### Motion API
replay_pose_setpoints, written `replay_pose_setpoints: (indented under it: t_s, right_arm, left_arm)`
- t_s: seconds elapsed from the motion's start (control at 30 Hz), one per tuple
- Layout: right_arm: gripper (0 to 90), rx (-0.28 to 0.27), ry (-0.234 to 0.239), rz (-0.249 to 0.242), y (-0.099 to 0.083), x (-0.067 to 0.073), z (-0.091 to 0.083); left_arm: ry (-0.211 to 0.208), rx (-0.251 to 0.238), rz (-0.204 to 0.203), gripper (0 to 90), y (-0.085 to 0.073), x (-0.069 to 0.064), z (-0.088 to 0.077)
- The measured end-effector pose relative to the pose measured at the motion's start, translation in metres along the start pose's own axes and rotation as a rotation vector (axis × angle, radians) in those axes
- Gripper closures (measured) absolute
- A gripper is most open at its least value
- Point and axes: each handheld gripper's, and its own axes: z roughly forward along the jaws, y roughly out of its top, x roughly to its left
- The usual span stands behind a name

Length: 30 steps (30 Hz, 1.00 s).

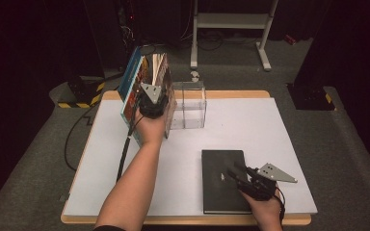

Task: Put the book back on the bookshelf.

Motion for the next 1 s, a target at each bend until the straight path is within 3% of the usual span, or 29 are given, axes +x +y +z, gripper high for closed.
replay_pose_setpoints:
  t_s: [0.27,1.0]
  right_arm:
    - [55.6,0.006,0.000,-0.007,0.000,0.000,0.000]
    - [54.4,0.017,0.004,-0.016,-0.001,0.004,0.001]
  left_arm:
    - [-0.010,0.033,0.008,59.9,-0.008,0.000,-0.011]
    - [-0.083,0.044,0.002,57.0,-0.024,-0.003,-0.064]
